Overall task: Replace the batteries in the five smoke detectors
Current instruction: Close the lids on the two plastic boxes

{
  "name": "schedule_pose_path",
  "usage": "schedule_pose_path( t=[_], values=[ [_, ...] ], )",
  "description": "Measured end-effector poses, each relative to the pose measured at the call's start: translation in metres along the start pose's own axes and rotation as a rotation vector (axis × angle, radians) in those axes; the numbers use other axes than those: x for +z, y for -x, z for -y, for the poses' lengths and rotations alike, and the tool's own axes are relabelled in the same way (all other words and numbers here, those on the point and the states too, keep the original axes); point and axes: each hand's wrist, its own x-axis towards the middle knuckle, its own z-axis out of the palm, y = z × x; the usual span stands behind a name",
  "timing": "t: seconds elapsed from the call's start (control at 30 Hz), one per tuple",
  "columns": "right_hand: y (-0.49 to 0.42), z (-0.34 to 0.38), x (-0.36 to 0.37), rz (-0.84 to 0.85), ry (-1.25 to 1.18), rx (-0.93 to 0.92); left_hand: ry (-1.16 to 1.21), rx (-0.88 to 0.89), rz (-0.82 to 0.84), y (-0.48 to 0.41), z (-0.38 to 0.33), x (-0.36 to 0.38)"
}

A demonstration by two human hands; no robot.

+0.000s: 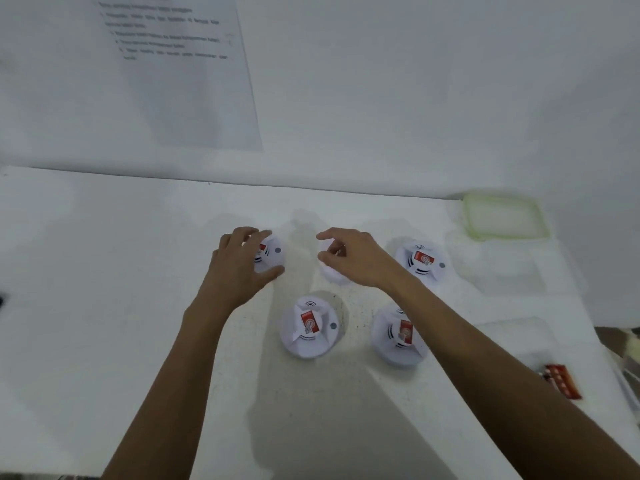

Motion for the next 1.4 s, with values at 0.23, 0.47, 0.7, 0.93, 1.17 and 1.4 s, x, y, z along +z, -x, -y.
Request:
schedule_pose_path(
  t=[0.23, 0.47, 0.7, 0.93, 1.17, 1.4],
  values=[
    [0.024, -0.045, -0.063, -0.136, 0.075, -0.007, -0.034, 0.12, 0.069, -0.025, -0.086, 0.024],
    [0.042, -0.111, -0.141, -0.224, 0.241, 0.009, -0.021, 0.179, 0.092, -0.061, -0.196, 0.064],
    [0.05, -0.195, -0.217, -0.23, 0.352, 0.067, 0.026, 0.087, 0.113, -0.098, -0.29, 0.118],
    [0.043, -0.271, -0.268, -0.278, 0.408, 0.233, -0.029, -0.035, 0.09, -0.127, -0.339, 0.167],
    [0.04, -0.314, -0.281, -0.264, 0.316, 0.292, 0.015, -0.163, 0.08, -0.143, -0.344, 0.196],
    [0.043, -0.321, -0.283, -0.37, 0.298, 0.24, -0.029, -0.195, -0.038, -0.147, -0.35, 0.198]
  ],
)
